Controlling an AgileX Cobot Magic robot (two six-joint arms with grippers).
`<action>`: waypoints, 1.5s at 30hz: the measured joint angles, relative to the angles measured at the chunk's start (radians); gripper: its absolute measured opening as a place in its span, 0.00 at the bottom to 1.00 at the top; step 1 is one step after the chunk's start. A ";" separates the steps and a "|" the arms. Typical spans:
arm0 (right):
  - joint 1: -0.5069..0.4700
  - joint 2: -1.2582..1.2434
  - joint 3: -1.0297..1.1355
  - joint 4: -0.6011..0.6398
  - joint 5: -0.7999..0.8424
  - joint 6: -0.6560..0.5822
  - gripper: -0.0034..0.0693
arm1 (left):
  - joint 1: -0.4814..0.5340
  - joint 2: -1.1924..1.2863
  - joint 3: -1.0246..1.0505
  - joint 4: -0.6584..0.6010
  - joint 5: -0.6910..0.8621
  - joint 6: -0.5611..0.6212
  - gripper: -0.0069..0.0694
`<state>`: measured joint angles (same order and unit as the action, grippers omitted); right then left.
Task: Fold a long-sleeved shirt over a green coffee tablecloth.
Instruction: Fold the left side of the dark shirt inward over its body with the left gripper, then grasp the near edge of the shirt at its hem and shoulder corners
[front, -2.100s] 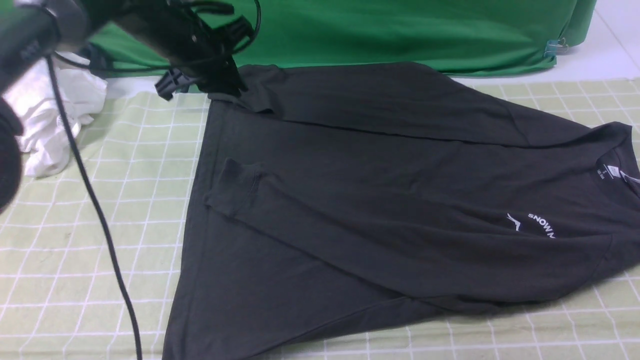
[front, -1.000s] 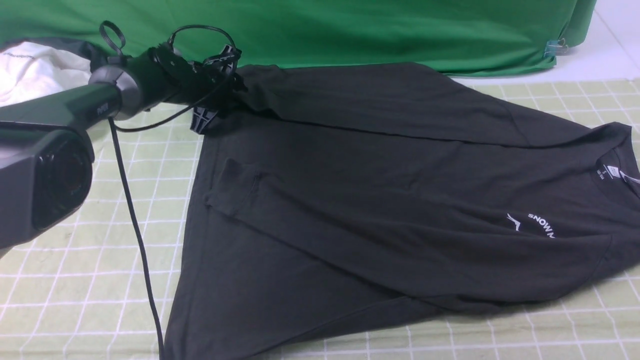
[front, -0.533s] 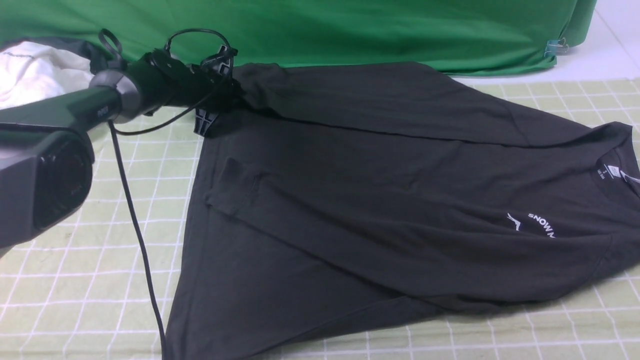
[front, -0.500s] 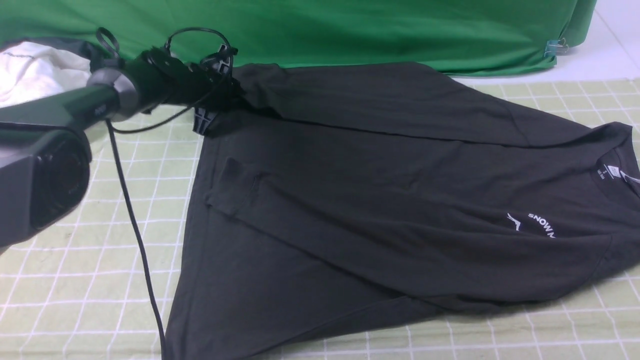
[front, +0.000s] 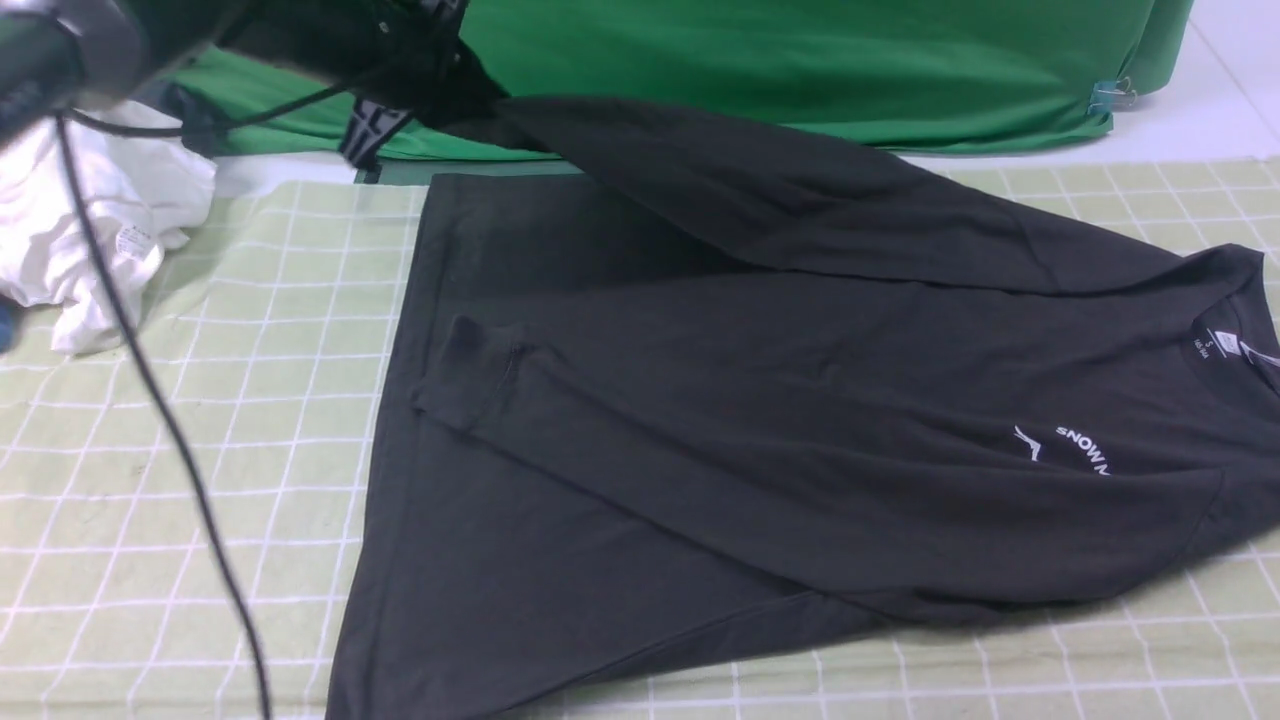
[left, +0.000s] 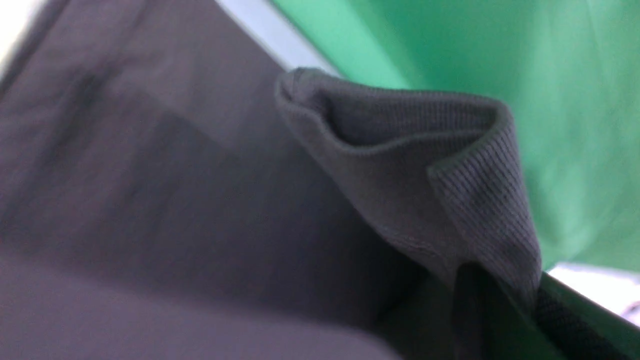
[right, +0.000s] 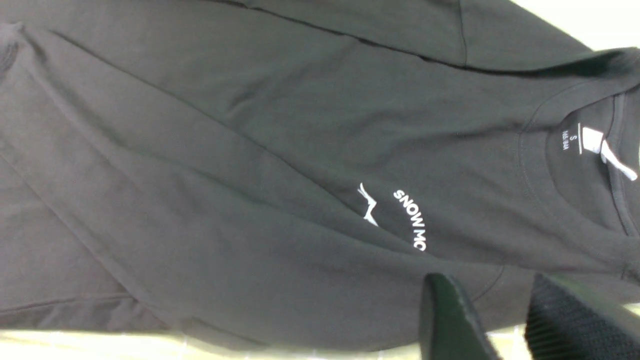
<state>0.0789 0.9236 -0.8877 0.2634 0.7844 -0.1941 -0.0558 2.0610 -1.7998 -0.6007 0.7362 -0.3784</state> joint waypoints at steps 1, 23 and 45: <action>0.000 0.000 0.000 0.000 0.008 0.001 0.37 | -0.010 -0.060 0.072 0.037 0.031 0.006 0.12; 0.000 0.000 0.000 0.000 0.020 0.030 0.37 | -0.111 -0.435 0.886 0.162 -0.326 0.211 0.27; 0.000 0.000 0.000 0.000 0.087 -0.021 0.37 | -0.148 -0.613 0.587 0.402 0.439 0.230 0.62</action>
<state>0.0789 0.9236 -0.8877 0.2634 0.8719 -0.2155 -0.2036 1.4483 -1.2126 -0.1990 1.1749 -0.1480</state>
